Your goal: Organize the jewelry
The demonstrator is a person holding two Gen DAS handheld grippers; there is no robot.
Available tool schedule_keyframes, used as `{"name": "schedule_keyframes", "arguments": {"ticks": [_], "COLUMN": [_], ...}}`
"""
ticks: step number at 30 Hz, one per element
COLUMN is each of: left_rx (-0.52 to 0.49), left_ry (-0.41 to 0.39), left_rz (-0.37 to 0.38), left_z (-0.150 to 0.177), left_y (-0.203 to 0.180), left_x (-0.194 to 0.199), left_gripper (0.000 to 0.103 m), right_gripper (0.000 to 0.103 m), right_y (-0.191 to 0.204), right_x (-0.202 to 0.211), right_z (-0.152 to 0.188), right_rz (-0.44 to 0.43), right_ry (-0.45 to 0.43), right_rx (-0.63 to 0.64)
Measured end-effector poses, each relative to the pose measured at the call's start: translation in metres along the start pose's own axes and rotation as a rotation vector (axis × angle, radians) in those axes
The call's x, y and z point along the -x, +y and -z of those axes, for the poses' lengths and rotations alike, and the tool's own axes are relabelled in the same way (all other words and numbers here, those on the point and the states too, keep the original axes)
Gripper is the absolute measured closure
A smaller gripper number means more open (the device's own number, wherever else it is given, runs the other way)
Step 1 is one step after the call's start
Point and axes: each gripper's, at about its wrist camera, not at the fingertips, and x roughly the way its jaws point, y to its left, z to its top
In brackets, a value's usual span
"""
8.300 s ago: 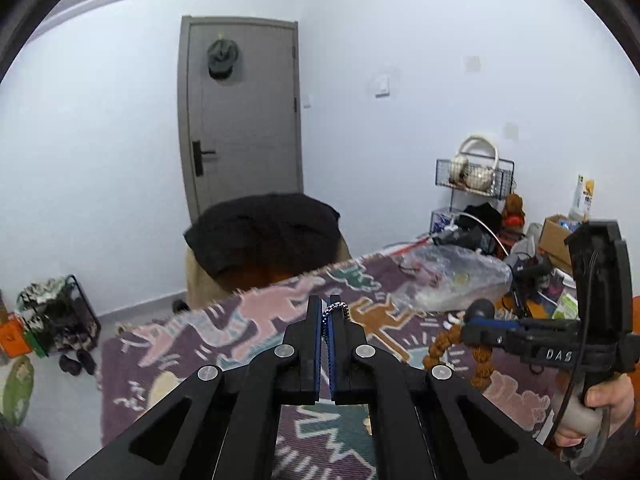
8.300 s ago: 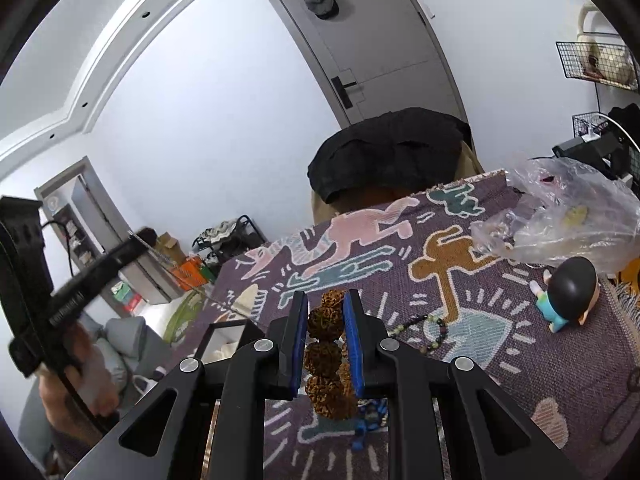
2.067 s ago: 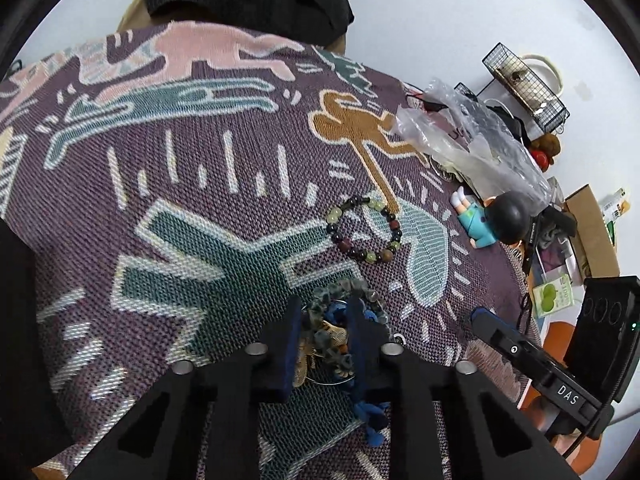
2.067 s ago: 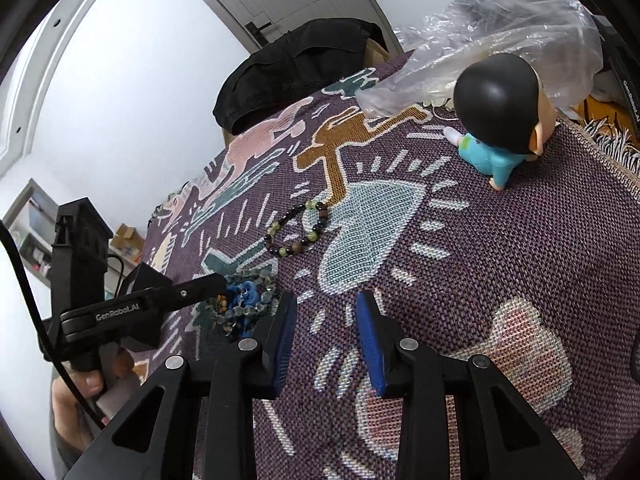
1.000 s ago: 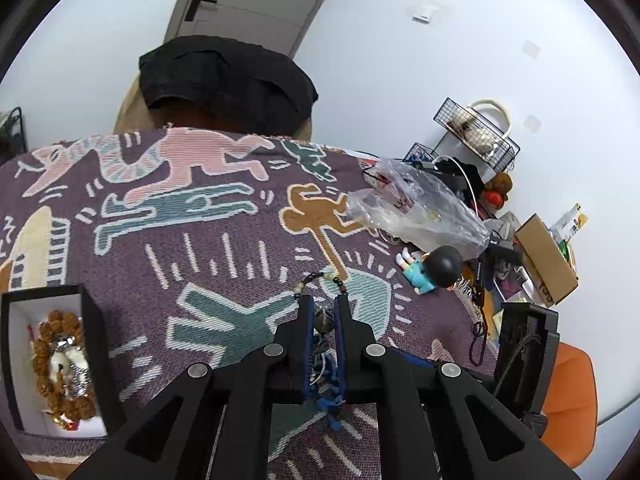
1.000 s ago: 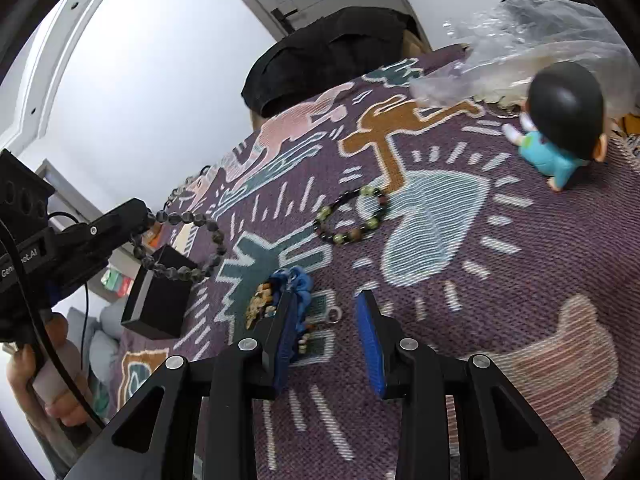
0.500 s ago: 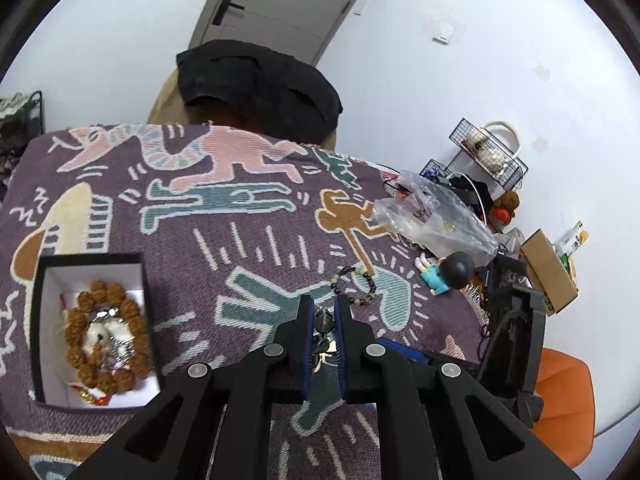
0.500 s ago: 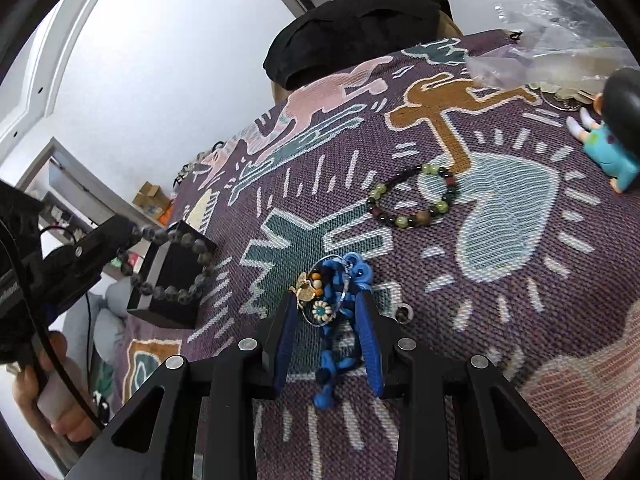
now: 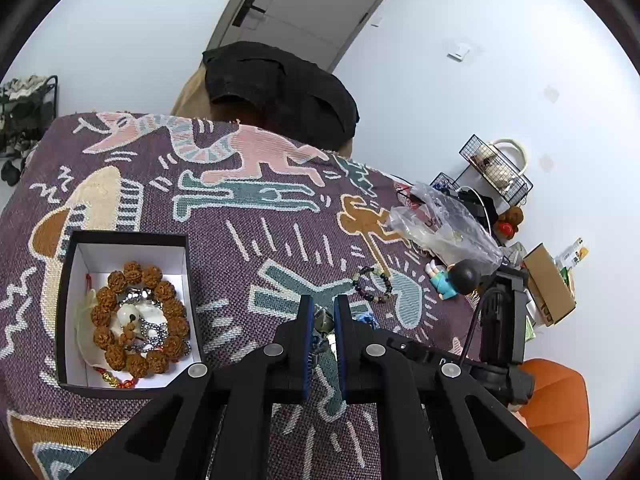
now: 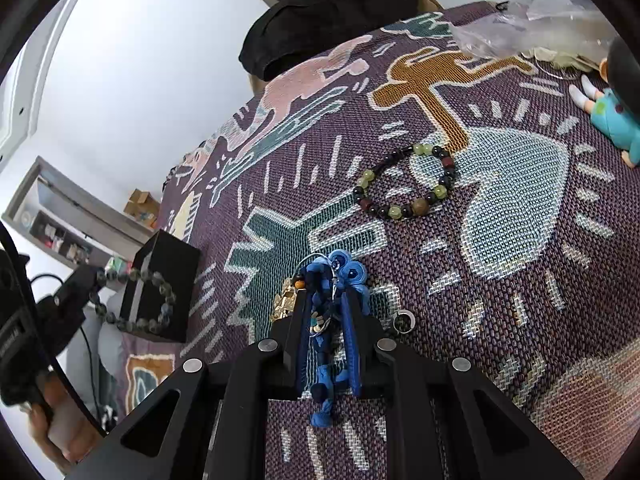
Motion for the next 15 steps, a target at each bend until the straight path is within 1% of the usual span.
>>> {"name": "schedule_keyframes", "arguments": {"ticks": [2,8,10,11,13,15], "left_rx": [0.000,0.005,0.006,0.007,0.008,0.011], "left_ry": [-0.002,-0.005,-0.005,-0.006,-0.006,-0.009], "left_rz": [0.000,0.002,0.002,0.002,-0.001,-0.005], "left_z": [0.0000,0.0012,0.0016,0.0020,0.0018,0.0012], "left_y": [0.0010,0.0040,0.0046,0.0051,0.0058,0.0074], "left_x": [0.0005,0.0027,0.0031,0.0034,0.0040,0.0059], "left_gripper": [0.093,0.093,0.093,0.093,0.093,0.093], "right_gripper": [0.086,0.086,0.090,0.098,0.099,0.099], "right_y": [-0.0032,-0.0040,-0.0037,-0.0045,-0.0045,0.0009], "right_x": [0.0011,-0.0025,-0.0056,-0.0071,-0.0077,-0.0024], "right_z": [-0.0006,-0.0029,-0.0047,-0.0060,-0.0074,-0.0072], "right_rz": [-0.005,-0.023,-0.032,-0.024,-0.027,-0.041], "right_ry": [0.002,0.009,0.011,0.015,0.010,-0.020], "right_rx": [-0.021,-0.031,-0.038,-0.044,-0.051,-0.027]}}
